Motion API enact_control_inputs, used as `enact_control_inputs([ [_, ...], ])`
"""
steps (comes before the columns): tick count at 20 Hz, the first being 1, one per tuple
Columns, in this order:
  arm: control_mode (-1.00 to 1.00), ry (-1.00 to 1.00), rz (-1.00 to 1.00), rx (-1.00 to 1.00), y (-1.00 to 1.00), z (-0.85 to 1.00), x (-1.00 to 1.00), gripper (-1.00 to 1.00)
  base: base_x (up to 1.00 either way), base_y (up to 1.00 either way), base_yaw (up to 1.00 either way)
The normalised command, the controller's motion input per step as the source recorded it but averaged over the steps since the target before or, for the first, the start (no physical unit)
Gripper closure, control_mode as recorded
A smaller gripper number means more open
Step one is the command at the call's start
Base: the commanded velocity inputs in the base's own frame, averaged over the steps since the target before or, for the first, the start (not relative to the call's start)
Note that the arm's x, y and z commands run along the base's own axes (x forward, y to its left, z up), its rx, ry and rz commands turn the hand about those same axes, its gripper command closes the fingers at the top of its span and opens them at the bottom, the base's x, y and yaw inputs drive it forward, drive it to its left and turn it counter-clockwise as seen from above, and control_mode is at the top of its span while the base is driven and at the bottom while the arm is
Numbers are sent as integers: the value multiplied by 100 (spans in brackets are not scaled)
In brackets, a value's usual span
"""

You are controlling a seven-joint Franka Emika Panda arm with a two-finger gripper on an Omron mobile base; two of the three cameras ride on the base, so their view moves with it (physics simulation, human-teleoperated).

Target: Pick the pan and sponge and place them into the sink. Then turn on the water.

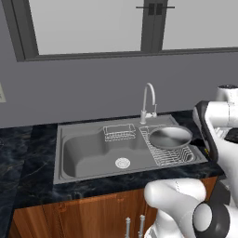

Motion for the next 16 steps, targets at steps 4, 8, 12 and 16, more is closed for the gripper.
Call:
enact_control_inputs([
  [4,-100,-4,-5,-1,34,5,-10,100,0,0,0],
  [8,-100,-4,-5,-6,36,10,-4,100,0,0,0],
  [12,-100,-2,-6,-5,32,5,-8,100,0,0,0],
  [16,-100,0,-7,-5,31,4,-10,100,0,0,0],
])
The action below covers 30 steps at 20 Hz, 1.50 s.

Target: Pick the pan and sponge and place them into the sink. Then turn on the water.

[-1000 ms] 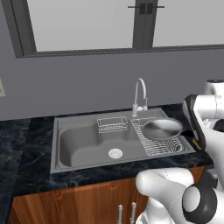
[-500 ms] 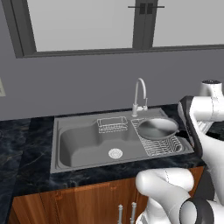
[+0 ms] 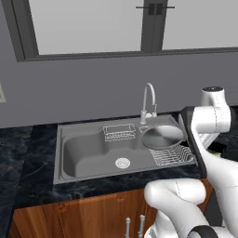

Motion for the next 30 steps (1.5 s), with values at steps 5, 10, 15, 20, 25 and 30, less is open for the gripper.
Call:
enact_control_inputs([
  [5,-100,-2,-6,-6,37,5,-4,100,0,0,0],
  [10,-100,-2,-8,-1,32,0,-3,100,0,0,0],
  [15,-100,1,-10,0,35,0,0,100,0,0,0],
  [20,-100,4,-4,1,36,-3,2,100,0,0,0],
  [25,-100,3,-4,0,39,-4,1,100,0,0,0],
  [30,-100,3,-6,2,33,-2,0,100,0,0,0],
])
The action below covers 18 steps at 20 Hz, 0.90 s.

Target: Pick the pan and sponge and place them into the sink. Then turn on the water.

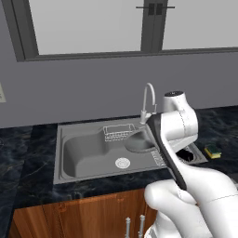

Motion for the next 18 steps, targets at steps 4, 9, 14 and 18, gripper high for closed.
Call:
enact_control_inputs([
  [4,-100,0,-8,3,25,-2,0,100,0,0,0],
  [9,-100,1,-11,4,27,-5,0,100,0,0,0],
  [14,-100,5,-15,1,21,-7,2,100,0,0,0],
  [18,-100,4,-18,0,16,-3,2,100,0,0,0],
])
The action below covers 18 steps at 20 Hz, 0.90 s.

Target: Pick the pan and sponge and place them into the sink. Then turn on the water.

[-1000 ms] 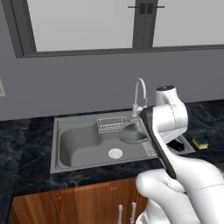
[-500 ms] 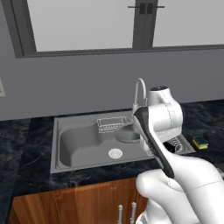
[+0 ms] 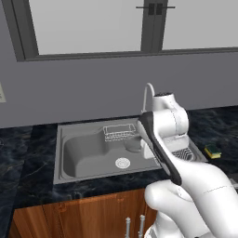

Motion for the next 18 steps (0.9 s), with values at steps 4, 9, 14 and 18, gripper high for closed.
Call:
enact_control_inputs([
  [4,-100,3,-20,0,13,-1,3,100,0,0,0],
  [9,-100,3,-21,-1,11,-2,4,100,0,0,0],
  [14,-100,5,-22,-1,5,-3,0,100,0,0,0],
  [18,-100,5,-18,0,14,0,0,100,0,0,0],
])
